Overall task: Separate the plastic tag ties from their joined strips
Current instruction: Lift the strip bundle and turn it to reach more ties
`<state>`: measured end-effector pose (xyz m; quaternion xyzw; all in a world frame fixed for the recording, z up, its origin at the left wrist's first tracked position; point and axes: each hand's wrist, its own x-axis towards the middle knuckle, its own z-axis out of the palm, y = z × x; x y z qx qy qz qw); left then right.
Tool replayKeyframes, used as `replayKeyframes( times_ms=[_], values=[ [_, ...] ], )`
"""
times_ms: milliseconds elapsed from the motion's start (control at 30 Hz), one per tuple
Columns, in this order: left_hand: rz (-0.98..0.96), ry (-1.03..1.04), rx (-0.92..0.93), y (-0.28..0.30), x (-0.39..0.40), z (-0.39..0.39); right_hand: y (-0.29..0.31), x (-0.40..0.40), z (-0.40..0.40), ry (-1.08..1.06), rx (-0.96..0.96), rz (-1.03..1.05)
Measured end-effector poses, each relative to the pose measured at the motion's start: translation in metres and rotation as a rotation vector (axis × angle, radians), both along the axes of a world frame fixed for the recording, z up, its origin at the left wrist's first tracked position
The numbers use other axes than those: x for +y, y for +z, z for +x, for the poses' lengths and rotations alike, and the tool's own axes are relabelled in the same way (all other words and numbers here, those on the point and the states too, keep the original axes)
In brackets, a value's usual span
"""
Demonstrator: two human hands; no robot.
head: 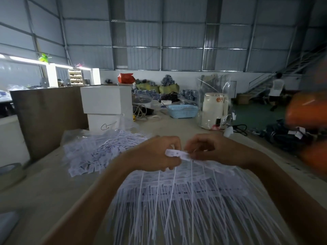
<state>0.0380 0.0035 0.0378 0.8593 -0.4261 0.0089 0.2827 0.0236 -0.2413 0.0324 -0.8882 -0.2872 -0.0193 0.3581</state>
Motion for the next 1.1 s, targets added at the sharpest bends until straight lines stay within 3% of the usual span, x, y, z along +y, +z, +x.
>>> replayKeyframes(
  times_ms=[133, 267, 367, 567, 733, 833, 1000, 1100],
  values=[
    [-0.007, 0.022, -0.26, 0.02, -0.002, -0.011, 0.011, -0.028, -0.003, 0.019, 0.179, -0.123],
    [-0.026, 0.02, -0.317, 0.029, -0.009, -0.018, 0.008, -0.051, -0.008, 0.002, 0.296, -0.217],
    [-0.07, 0.064, -0.389, 0.032, -0.007, -0.018, 0.01, -0.064, -0.014, -0.046, 0.254, -0.198],
    [-0.222, 0.166, -0.422, 0.052, 0.026, -0.016, 0.035, -0.077, -0.013, -0.087, 0.106, 0.182],
    [-0.141, 0.216, -0.398, 0.073, 0.053, -0.005, 0.05, -0.051, -0.002, -0.099, -0.175, 0.544],
    [-0.2, 0.247, -0.373, 0.074, 0.055, 0.0, 0.053, -0.022, 0.004, -0.034, -0.191, 0.593],
    [-0.214, 0.344, -0.589, 0.063, 0.018, 0.004, 0.067, 0.018, 0.014, 0.085, -0.112, 0.571],
    [-0.295, 0.283, -0.704, 0.061, 0.005, 0.011, 0.072, 0.023, 0.016, 0.136, -0.14, 0.665]
  ],
)
